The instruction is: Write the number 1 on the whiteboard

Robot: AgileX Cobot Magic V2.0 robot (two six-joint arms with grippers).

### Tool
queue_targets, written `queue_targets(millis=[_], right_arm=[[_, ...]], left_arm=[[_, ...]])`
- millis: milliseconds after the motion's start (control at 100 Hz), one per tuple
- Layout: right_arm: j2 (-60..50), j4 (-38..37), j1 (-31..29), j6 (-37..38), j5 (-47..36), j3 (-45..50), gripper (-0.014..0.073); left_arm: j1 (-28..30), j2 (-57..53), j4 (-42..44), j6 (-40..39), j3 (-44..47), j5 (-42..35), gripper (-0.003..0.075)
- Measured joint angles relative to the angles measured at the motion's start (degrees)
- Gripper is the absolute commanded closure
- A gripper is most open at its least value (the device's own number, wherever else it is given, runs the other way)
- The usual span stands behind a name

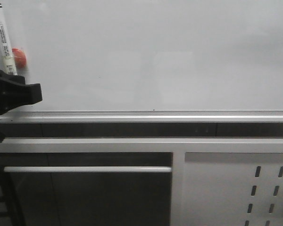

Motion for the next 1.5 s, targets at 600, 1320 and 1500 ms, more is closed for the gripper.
queue_targets(millis=[600,1320,1500], right_arm=[[0.0,0.0,0.0,0.0,0.0,0.0,0.0654],[0.0,6.9,0.0,0.0,-3.0,0.0,0.0654],[0.1,9.9,0.0,0.0,-3.0,0.0,0.0654]], left_arm=[[0.0,0.0,5.4,3.9,0.0,0.0,0.0738],[0.0,-4.8,32.9,-4.3,0.0,0.0,0.0738],[0.0,-5.1,40.7,-8.3,0.1,0.0,0.0738]])
